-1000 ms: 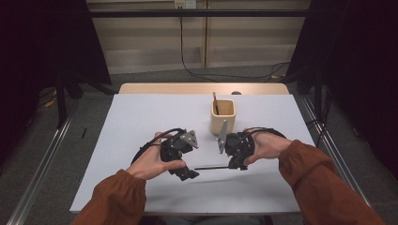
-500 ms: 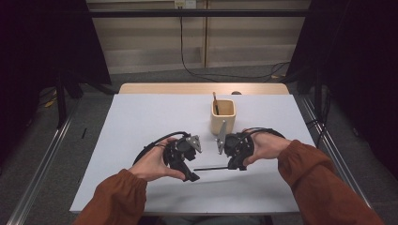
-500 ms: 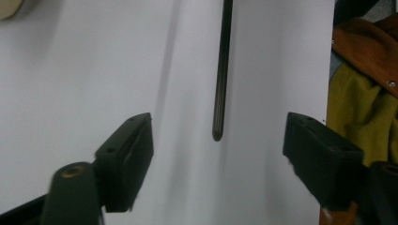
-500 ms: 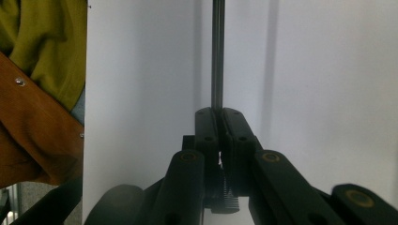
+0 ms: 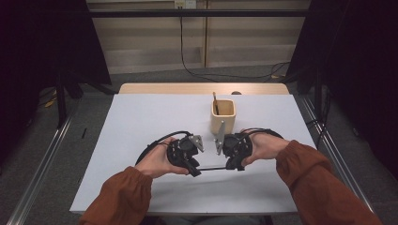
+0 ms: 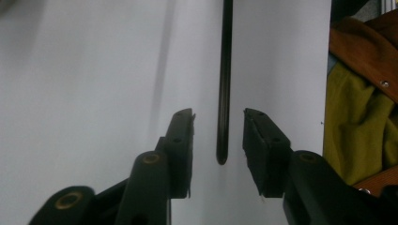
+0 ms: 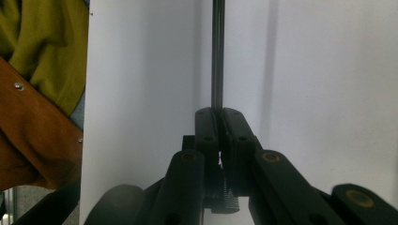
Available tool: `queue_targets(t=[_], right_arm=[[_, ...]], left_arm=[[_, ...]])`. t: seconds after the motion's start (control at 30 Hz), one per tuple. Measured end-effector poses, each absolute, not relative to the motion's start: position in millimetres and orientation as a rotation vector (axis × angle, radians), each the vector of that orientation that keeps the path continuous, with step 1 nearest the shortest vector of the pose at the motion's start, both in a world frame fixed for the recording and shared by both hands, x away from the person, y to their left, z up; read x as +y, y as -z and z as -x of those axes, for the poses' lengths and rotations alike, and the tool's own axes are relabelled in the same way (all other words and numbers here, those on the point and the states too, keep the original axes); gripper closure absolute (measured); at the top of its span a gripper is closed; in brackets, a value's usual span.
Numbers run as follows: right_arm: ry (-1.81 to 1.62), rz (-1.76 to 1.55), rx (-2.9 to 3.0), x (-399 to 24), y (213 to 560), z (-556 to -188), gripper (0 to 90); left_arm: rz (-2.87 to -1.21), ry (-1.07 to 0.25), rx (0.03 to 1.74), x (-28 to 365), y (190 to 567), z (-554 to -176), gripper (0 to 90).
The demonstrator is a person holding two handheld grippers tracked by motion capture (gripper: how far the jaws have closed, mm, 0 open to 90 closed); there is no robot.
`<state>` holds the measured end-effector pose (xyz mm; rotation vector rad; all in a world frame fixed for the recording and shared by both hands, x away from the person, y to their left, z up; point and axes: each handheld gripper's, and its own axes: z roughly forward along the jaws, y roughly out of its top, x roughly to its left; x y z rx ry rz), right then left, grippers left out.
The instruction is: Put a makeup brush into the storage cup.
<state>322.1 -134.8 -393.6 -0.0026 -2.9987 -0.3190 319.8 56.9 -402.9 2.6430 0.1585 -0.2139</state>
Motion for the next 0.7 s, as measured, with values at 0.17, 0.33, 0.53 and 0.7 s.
queue_targets(t=[0.17, 0.33, 0.53, 0.7], right_arm=[[0.329, 0.016, -3.006, -135, 393, -322, 85.4], [0.326, 0.017, -3.013, -135, 393, -322, 85.4], [0.334, 0.027, -3.01, -134, 394, -323, 85.4], [0.345, 0.025, -3.01, -136, 393, -323, 85.4]], left_arm=[[-2.648, 0.221, 0.124, 51, 405, -318, 68.1], [-2.636, 0.216, 0.134, 49, 407, -318, 72.2], [-2.638, 0.232, 0.148, 46, 409, -323, 76.4], [-2.646, 0.24, 0.154, 45, 412, -324, 80.4]])
